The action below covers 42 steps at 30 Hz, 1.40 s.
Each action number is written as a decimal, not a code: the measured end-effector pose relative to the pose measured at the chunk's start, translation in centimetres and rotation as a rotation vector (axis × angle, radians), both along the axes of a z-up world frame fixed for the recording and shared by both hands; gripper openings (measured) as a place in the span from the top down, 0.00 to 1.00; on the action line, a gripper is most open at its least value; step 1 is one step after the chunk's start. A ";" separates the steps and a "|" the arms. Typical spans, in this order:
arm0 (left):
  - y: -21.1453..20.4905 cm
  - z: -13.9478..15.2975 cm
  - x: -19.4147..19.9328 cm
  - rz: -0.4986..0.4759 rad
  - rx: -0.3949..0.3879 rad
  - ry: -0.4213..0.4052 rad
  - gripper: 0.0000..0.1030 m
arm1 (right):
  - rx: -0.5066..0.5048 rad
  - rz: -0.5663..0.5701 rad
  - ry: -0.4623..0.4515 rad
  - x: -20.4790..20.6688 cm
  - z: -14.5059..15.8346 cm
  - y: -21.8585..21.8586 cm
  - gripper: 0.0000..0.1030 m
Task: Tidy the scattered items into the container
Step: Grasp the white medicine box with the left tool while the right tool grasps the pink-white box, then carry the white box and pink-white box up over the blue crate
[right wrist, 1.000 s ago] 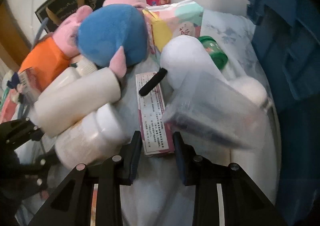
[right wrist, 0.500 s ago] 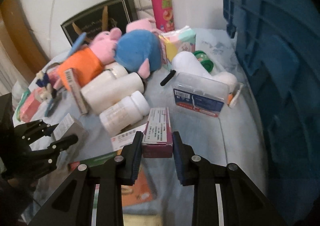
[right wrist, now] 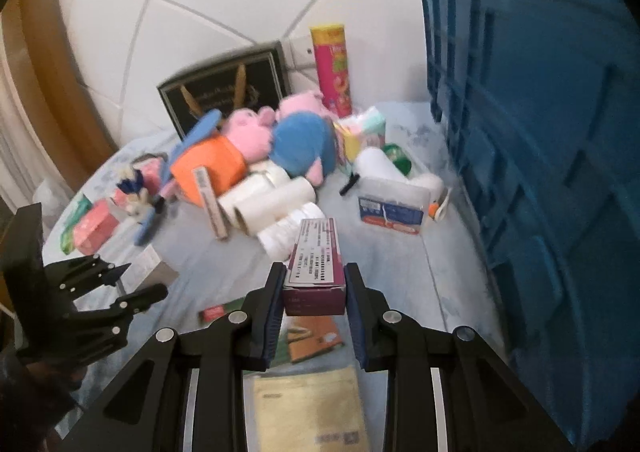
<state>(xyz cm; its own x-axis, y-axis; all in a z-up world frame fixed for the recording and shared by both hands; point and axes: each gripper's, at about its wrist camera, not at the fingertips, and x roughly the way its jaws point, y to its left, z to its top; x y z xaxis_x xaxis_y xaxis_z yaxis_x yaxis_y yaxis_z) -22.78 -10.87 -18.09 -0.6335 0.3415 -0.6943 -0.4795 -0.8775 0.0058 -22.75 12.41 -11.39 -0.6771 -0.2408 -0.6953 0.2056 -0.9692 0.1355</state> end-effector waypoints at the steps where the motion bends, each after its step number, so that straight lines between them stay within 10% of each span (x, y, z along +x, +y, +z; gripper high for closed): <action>1: 0.1 1.1 0.5 -0.007 0.011 0.017 0.71 | -0.003 -0.004 0.016 0.8 0.9 -0.1 0.73; 20: 13.0 23.0 8.2 -0.259 0.142 0.368 0.71 | -0.008 -0.175 0.460 16.9 21.5 6.5 0.73; 31: 31.3 27.2 9.6 -0.325 0.136 0.382 0.71 | -0.022 -0.310 0.472 18.7 24.3 22.2 0.73; 42: 38.2 27.4 10.1 -0.245 0.074 0.402 0.71 | -0.001 -0.378 0.442 17.0 22.4 30.3 0.73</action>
